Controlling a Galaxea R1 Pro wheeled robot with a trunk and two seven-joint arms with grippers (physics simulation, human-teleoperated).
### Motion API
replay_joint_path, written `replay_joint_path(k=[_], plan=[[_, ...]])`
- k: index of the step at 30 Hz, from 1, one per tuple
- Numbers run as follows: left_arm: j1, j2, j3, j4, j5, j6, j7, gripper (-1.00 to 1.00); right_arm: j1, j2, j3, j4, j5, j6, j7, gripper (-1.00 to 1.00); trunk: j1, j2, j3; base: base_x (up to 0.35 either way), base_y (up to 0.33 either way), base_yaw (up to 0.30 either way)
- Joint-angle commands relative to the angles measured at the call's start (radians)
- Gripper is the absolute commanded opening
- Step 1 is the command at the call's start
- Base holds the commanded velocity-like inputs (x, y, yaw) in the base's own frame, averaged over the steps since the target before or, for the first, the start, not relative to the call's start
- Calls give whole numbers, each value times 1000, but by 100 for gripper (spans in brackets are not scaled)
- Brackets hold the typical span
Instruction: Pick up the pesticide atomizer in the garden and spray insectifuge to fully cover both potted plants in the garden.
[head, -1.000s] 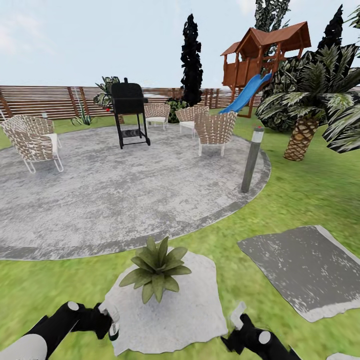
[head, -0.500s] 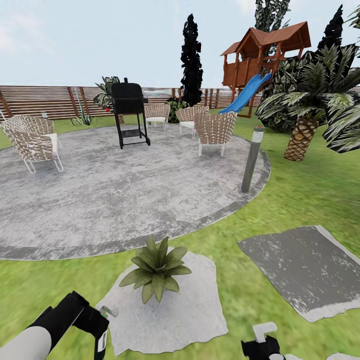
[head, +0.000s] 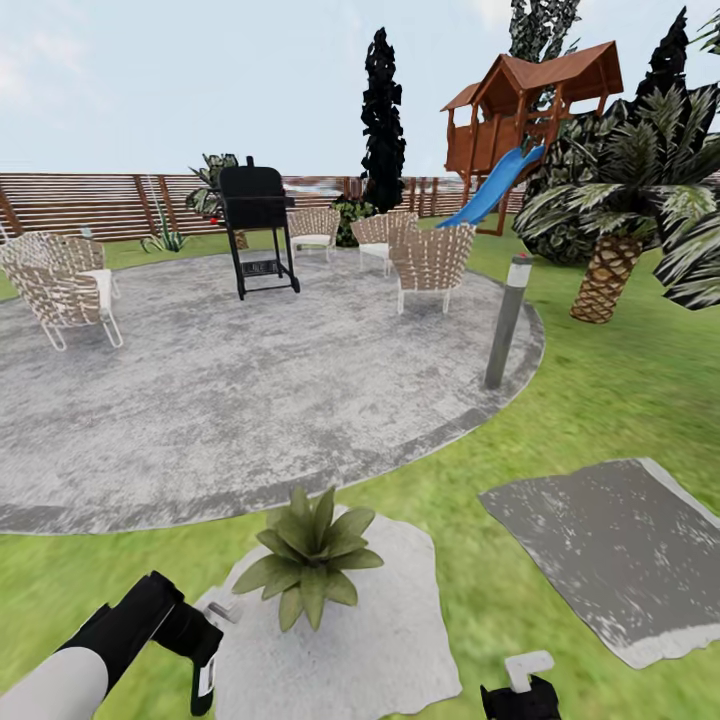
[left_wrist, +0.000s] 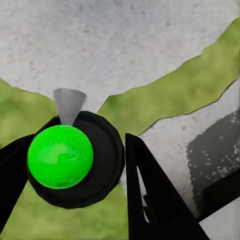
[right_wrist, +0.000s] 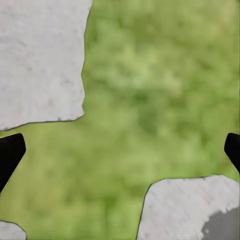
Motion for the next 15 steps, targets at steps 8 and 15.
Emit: replay_joint_path(k=[8, 15], plan=[[2, 4, -108, 8, -10, 3, -8, -100, -1, 1, -7, 1, 10, -8, -3, 100, 0, 0, -1, 223, 0, -2], [7, 12, -167, 16, -10, 5, -9, -100, -1, 2, -7, 2, 11, -9, -3, 100, 0, 0, -1, 6, 0, -228]])
